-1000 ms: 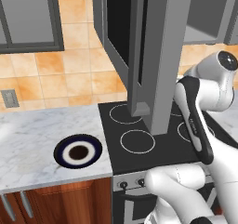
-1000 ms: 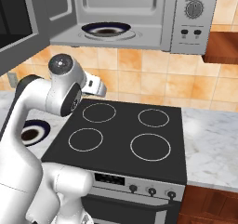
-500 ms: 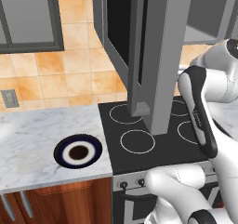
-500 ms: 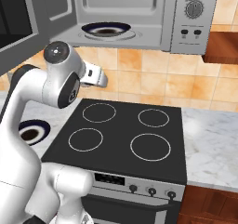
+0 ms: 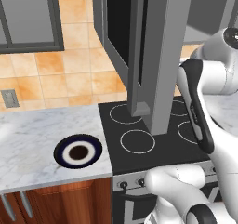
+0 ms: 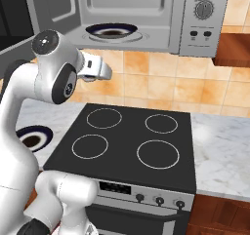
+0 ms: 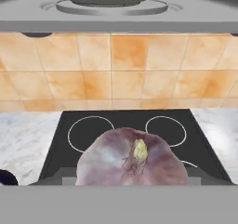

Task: Pick the garlic from the counter and place it in the microwave. Then turn on the microwave.

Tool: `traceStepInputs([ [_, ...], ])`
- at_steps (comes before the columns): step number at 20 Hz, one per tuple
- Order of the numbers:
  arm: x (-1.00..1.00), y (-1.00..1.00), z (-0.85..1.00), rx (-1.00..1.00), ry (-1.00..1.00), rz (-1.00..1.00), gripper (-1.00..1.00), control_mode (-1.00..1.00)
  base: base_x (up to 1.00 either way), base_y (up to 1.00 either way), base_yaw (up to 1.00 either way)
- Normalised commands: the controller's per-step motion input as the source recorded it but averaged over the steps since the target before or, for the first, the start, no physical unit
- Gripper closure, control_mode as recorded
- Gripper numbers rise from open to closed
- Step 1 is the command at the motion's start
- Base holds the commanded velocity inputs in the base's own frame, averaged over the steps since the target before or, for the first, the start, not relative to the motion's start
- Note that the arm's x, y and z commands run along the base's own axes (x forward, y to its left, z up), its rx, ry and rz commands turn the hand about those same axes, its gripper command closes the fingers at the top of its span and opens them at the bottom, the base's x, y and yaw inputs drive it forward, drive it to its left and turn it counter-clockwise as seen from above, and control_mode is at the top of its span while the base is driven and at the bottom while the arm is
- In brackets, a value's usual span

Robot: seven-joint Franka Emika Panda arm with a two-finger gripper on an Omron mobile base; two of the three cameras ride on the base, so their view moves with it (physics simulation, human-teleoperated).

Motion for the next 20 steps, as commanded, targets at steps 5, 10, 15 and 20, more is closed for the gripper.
traceStepInputs([
  [5,0.0,-0.02,0.17,-0.08,-0.12,0.0,1.0,-1.0,0.0,0.0,0.0],
  [10,0.0,0.0,0.25,-0.06,-0.09,0.0,1.0,-1.0,0.0,0.0,0.0],
  [15,0.0,0.0,0.29,-0.05,-0.05,0.0,1.0,-1.0,0.0,0.0,0.0],
  [20,0.0,0.0,0.25,-0.04,-0.03,0.0,1.0,-1.0,0.0,0.0,0.0],
])
